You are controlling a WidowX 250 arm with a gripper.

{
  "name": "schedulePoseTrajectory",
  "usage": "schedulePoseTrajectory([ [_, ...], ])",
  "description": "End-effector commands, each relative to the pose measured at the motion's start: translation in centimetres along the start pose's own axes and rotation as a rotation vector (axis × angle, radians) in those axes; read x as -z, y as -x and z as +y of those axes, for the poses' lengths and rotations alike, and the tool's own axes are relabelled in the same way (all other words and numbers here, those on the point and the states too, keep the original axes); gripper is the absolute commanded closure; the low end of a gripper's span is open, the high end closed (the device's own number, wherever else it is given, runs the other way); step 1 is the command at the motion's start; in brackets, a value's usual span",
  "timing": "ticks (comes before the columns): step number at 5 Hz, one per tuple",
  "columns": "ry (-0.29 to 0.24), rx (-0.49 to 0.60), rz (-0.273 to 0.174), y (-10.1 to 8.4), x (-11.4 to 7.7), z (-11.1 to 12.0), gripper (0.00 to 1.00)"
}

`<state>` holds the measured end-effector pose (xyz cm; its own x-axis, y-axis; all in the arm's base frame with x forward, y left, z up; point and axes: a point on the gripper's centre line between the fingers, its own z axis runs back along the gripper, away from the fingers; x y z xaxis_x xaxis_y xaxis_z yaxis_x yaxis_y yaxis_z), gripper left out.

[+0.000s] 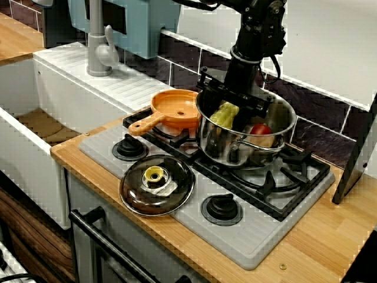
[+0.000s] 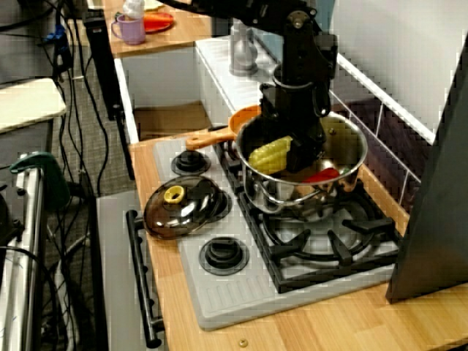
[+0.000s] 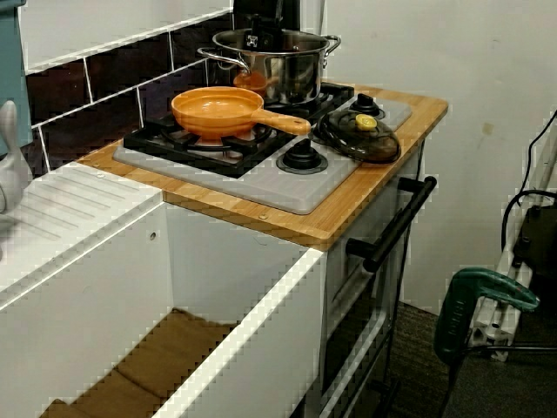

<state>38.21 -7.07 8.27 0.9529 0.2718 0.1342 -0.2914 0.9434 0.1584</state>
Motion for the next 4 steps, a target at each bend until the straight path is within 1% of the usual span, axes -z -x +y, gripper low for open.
schedulePoseTrajectory([
  [1, 0.078, -0.035, -0.107, -1.1, -5.7, 0.5, 1.0],
  [2, 0.097, -0.043, -0.126, -1.3, -7.1, 0.6, 1.0],
  [4, 0.143, -0.067, -0.137, -1.6, -10.4, 1.4, 1.0],
])
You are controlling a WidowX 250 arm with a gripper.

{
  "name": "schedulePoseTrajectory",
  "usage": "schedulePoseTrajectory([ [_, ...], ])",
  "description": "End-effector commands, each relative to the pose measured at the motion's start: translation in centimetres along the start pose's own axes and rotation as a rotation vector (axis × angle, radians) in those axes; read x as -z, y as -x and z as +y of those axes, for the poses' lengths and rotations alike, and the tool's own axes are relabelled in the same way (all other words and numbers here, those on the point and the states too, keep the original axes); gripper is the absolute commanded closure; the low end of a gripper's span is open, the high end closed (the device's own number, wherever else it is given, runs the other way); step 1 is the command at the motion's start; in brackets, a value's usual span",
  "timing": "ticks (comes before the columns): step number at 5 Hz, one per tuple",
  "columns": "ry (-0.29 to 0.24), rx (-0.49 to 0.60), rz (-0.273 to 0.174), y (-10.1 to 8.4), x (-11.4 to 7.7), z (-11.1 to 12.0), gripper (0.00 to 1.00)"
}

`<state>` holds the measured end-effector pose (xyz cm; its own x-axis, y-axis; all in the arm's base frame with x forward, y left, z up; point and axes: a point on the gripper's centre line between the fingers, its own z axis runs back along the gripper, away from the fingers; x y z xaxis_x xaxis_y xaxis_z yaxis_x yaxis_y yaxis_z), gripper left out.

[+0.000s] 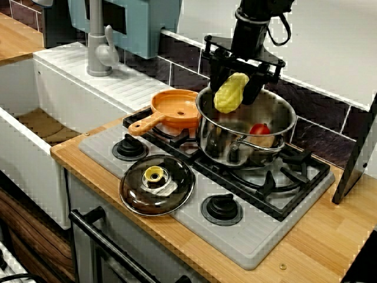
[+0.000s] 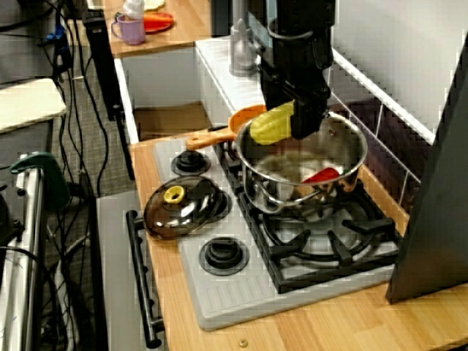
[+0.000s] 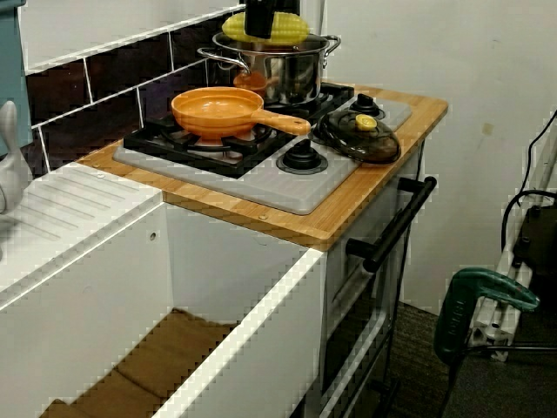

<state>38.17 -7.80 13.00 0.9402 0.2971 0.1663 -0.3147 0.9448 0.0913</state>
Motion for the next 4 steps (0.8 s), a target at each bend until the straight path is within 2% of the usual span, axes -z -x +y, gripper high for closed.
schedulePoseTrajectory([
  [1, 0.097, -0.055, -0.111, -1.6, -6.8, 1.7, 1.0],
  [4, 0.08, -0.092, -0.126, -1.1, -8.3, 5.6, 1.0],
])
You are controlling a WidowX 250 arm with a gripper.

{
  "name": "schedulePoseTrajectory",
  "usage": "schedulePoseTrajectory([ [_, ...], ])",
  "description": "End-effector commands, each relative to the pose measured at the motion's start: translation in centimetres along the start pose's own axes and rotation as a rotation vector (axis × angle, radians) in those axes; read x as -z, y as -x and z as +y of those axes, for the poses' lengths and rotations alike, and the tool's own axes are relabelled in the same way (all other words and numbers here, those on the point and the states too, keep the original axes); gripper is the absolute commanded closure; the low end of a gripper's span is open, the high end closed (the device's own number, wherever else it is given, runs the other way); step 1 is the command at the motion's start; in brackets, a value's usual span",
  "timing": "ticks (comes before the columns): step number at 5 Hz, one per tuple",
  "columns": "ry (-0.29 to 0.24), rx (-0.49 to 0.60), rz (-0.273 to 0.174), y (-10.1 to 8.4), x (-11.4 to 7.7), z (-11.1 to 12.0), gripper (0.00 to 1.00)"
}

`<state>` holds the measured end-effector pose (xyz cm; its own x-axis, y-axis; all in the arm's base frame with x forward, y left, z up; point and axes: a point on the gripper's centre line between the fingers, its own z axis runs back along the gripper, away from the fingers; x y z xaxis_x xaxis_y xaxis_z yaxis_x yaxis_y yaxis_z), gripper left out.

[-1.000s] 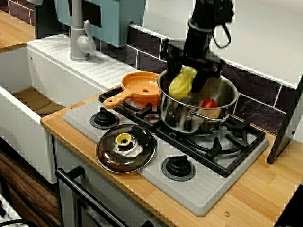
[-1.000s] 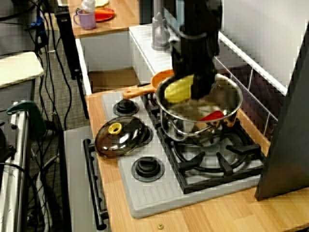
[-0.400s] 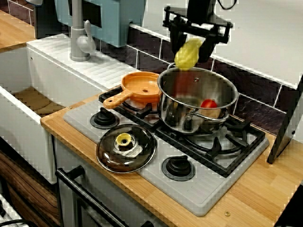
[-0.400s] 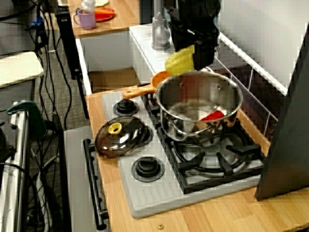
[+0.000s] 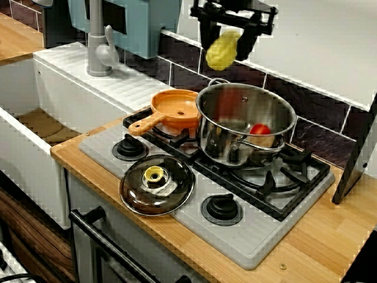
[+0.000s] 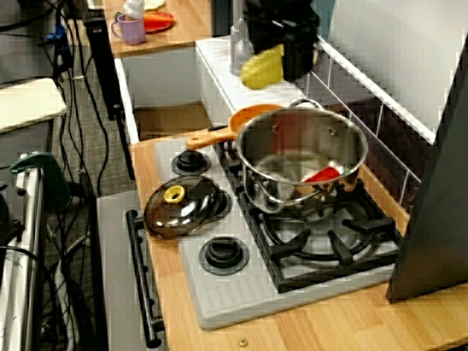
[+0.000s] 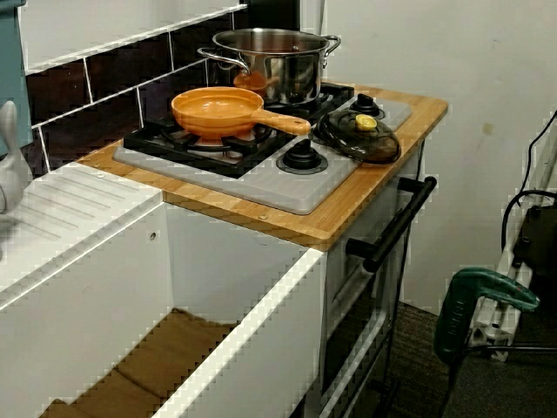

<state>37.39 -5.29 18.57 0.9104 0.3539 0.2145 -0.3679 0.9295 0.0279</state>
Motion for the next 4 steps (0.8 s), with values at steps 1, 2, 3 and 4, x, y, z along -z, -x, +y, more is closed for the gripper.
schedulePoseTrajectory([
  [1, 0.0, -0.027, -0.082, -0.1, -2.7, 3.9, 1.0],
  [2, -0.026, -0.038, -0.097, -0.1, -2.4, 5.4, 1.0],
  [3, -0.041, -0.036, -0.109, -0.2, -2.1, 6.5, 1.0],
  [4, -0.066, -0.039, -0.106, -0.2, -1.3, 7.9, 1.0],
])
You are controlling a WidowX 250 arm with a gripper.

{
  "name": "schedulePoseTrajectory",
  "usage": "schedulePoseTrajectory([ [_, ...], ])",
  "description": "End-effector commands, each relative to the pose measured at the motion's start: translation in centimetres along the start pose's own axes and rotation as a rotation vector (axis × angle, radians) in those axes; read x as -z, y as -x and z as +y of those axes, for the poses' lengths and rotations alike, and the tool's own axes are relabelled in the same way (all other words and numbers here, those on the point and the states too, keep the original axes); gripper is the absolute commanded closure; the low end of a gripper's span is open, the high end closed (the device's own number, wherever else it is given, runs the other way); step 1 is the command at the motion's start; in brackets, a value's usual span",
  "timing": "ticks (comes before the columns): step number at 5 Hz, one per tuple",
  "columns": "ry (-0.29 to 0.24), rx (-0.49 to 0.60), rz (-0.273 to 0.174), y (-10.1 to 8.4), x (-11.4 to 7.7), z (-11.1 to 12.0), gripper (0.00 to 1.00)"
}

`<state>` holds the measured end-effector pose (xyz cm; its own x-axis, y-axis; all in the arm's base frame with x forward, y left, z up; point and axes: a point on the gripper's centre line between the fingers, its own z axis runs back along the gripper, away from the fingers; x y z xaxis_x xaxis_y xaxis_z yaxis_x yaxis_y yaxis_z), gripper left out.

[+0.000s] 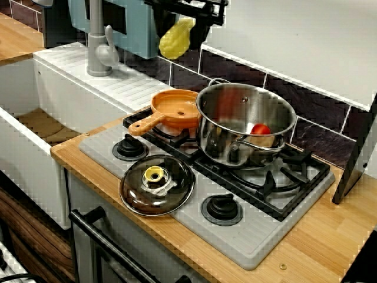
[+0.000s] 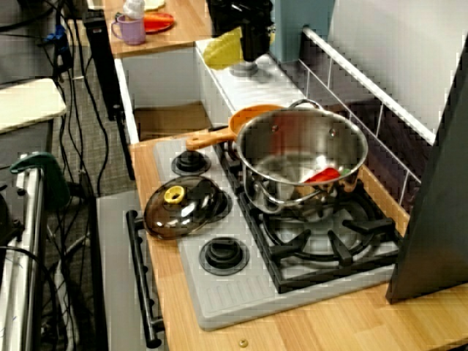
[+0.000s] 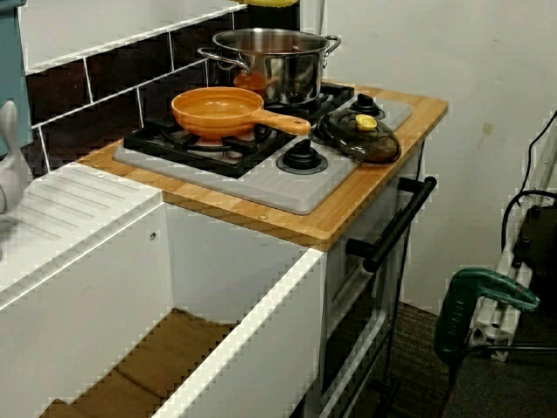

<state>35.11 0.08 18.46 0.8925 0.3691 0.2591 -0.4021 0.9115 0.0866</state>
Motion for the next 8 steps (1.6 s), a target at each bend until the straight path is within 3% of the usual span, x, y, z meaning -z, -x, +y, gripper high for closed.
schedulePoseTrajectory([
  [1, -0.02, -0.026, -0.051, -0.5, -0.4, 3.4, 1.0],
  [3, -0.014, -0.045, -0.054, -0.5, 0.8, 3.7, 1.0],
  [6, -0.049, -0.039, -0.039, 0.0, 4.5, 2.2, 1.0],
  [8, -0.055, -0.052, -0.023, -0.3, 5.1, 1.9, 1.0],
])
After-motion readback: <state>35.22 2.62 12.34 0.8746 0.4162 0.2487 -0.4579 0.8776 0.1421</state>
